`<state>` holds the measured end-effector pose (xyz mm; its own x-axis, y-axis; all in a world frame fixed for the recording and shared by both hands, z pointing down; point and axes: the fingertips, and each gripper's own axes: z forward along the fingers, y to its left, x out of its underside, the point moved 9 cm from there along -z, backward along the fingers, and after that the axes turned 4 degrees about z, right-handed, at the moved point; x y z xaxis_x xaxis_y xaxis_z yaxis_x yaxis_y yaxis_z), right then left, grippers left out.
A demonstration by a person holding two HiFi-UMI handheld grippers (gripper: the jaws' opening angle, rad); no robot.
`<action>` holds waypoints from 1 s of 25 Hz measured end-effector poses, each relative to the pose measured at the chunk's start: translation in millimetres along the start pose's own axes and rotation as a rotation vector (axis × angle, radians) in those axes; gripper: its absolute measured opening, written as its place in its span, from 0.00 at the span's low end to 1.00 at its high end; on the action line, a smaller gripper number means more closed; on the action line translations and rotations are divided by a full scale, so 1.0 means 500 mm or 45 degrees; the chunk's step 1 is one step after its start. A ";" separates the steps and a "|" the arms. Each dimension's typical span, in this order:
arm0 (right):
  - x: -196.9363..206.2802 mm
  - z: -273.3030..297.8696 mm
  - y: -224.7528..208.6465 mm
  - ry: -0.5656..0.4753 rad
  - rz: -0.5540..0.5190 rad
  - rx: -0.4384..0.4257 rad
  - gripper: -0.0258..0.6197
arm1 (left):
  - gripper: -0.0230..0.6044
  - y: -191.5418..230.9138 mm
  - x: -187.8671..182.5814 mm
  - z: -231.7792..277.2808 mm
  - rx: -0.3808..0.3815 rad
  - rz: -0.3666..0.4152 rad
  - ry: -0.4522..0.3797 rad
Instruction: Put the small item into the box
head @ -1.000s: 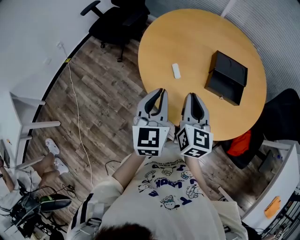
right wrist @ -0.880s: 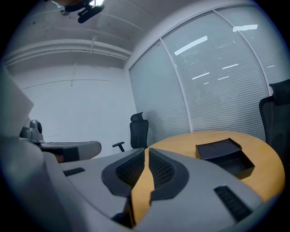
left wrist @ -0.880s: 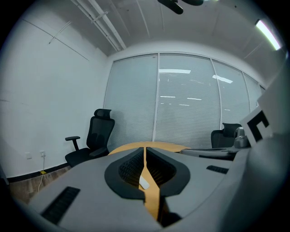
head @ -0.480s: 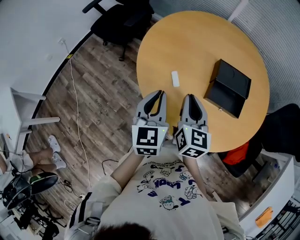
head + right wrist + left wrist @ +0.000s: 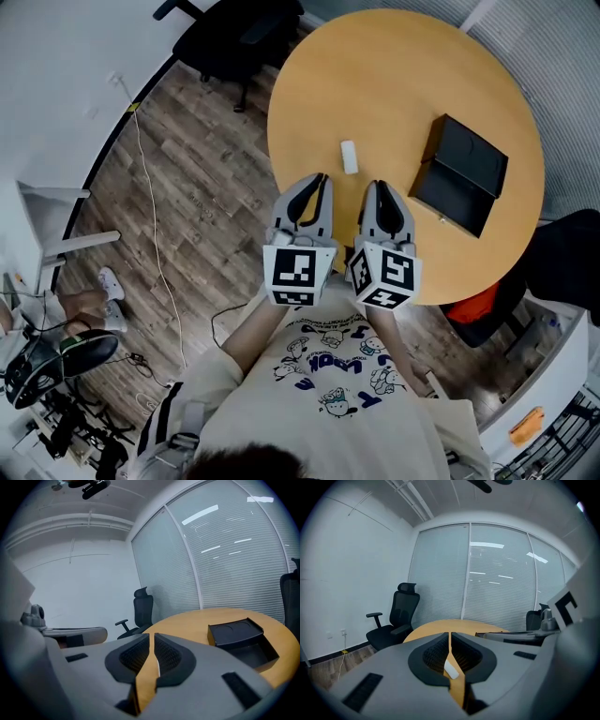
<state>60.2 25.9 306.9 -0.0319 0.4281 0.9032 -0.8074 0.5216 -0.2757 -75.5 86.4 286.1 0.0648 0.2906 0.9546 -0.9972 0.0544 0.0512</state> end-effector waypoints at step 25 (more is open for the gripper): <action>0.075 0.188 -0.031 0.274 0.040 0.125 0.12 | 0.08 0.074 0.082 0.187 0.147 -0.056 0.266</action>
<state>16.2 -35.6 375.8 0.0602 0.5959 0.8008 -0.8618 0.4359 -0.2596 -113.0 11.2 354.7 0.1024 0.4824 0.8700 -0.9901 -0.0350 0.1359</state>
